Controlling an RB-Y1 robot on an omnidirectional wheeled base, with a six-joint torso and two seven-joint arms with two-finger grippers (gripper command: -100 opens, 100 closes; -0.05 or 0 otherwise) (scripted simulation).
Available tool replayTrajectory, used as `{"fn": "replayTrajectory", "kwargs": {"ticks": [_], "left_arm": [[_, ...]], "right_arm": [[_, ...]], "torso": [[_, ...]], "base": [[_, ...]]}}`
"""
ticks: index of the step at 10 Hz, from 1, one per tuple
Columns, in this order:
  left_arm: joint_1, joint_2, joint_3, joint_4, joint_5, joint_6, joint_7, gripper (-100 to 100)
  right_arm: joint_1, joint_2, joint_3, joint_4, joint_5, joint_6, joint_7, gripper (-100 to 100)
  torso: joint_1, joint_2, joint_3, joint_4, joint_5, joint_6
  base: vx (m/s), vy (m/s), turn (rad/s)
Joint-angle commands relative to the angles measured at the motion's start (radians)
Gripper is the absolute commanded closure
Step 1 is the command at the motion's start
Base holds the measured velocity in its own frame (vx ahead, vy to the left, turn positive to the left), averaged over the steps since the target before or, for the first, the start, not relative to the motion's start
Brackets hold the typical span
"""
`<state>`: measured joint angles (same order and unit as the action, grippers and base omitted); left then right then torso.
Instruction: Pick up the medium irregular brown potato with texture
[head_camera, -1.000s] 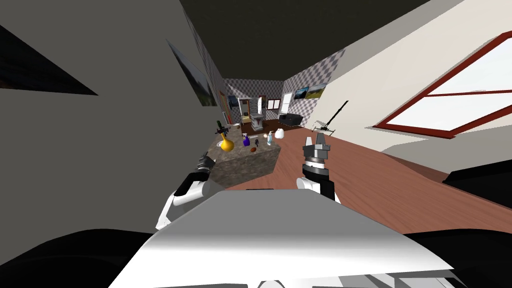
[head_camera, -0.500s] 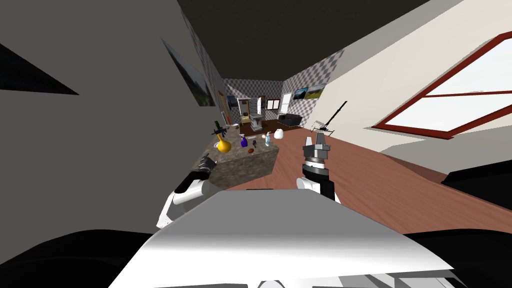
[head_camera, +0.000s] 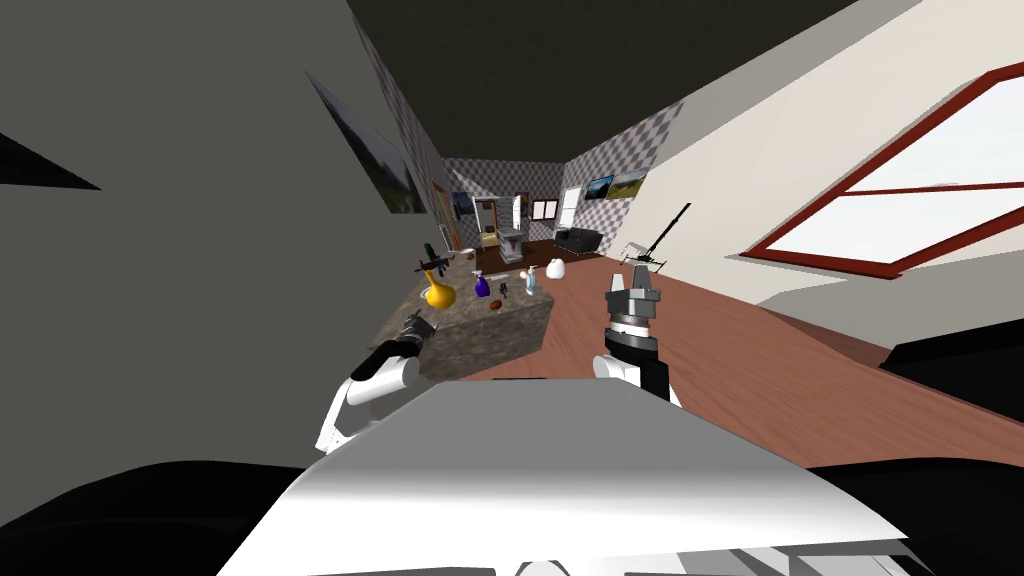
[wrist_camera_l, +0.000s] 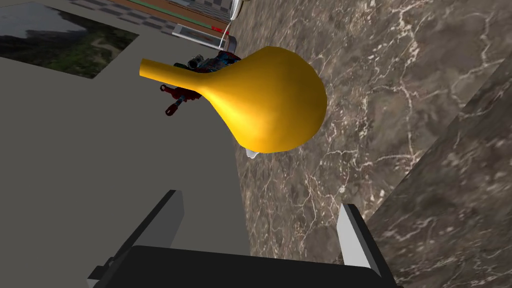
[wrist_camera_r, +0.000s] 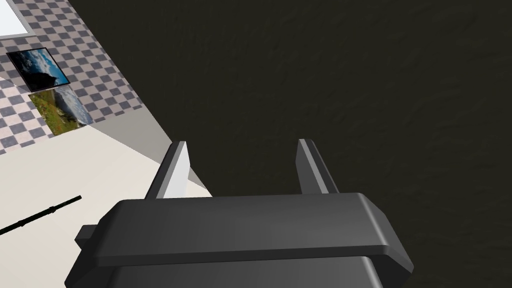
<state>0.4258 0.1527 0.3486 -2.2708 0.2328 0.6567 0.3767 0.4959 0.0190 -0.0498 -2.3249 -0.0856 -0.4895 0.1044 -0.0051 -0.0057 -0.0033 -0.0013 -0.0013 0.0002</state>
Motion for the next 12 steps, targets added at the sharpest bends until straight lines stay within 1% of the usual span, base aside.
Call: {"fn": "replayTrajectory", "kwargs": {"ticks": [1,2,4,5,6,7,8,9,10,11,12], "left_arm": [[-0.011,-0.004,-0.002,-0.003,0.009,0.05,0.019,-100],[-0.011,-0.004,-0.002,-0.003,0.009,0.06,0.019,-100],[-0.033,-0.005,-0.005,-0.004,0.029,0.132,0.05,-100],[-0.033,-0.005,-0.005,-0.004,0.029,0.155,0.05,-100],[-0.044,-0.006,-0.007,-0.005,0.038,0.188,0.065,-100],[-0.044,-0.006,-0.007,-0.005,0.038,0.201,0.065,-100],[-0.055,-0.005,-0.01,-0.005,0.048,0.235,0.08,-100],[-0.055,-0.005,-0.01,-0.005,0.048,0.246,0.08,-100],[-0.065,-0.005,-0.014,-0.005,0.057,0.279,0.094,-100],[-0.065,-0.005,-0.014,-0.005,0.057,0.289,0.094,-100],[-0.074,-0.004,-0.017,-0.004,0.065,0.327,0.108,-100]], "right_arm": [[0.0,0.0,0.0,0.0,0.0,0.0,0.0,0],[0.0,0.0,0.0,0.0,0.0,0.0,0.0,0],[0.0,0.0,0.0,0.0,0.0,0.0,0.0,0],[0.0,0.0,0.0,0.0,0.0,0.0,0.0,0],[0.0,0.0,0.0,0.0,0.0,0.0,0.0,0],[0.0,0.0,0.0,0.0,0.0,0.0,0.0,0],[0.0,0.0,0.0,0.0,0.0,0.0,0.0,0],[0.0,0.0,0.0,0.0,0.0,0.0,0.0,0],[0.0,0.0,0.0,0.0,0.0,0.0,0.0,0],[0.0,0.0,0.0,0.0,0.0,0.0,0.0,0],[0.0,0.0,0.0,0.0,0.0,0.0,0.0,0]], "torso": [[0.0,0.0,0.0,0.0,0.0,0.0],[-0.001,-0.001,0.0,0.0,0.0,0.0],[0.0,0.0,0.0,0.0,0.0,0.0],[-0.002,-0.001,-0.001,0.0,0.0,0.0],[-0.003,-0.001,-0.001,0.0,-0.001,0.0],[-0.003,-0.002,-0.001,0.0,-0.001,0.0],[-0.001,0.0,0.0,0.0,0.0,0.0],[0.0,0.0,0.0,0.0,0.0,0.0],[0.001,0.001,0.0,0.0,0.0,0.0],[0.0,0.0,0.0,0.0,0.0,0.0],[0.0,0.001,0.0,0.0,0.0,0.0]], "base": [[0.087,-0.086,-0.029],[0.065,-0.076,-0.01],[0.09,-0.096,-0.04],[0.102,-0.128,-0.011],[0.112,-0.123,-0.023],[0.075,-0.079,-0.013],[0.086,-0.076,-0.039],[0.072,-0.065,-0.016],[0.082,-0.084,-0.031],[0.067,-0.072,-0.012],[0.065,-0.067,-0.029]]}}
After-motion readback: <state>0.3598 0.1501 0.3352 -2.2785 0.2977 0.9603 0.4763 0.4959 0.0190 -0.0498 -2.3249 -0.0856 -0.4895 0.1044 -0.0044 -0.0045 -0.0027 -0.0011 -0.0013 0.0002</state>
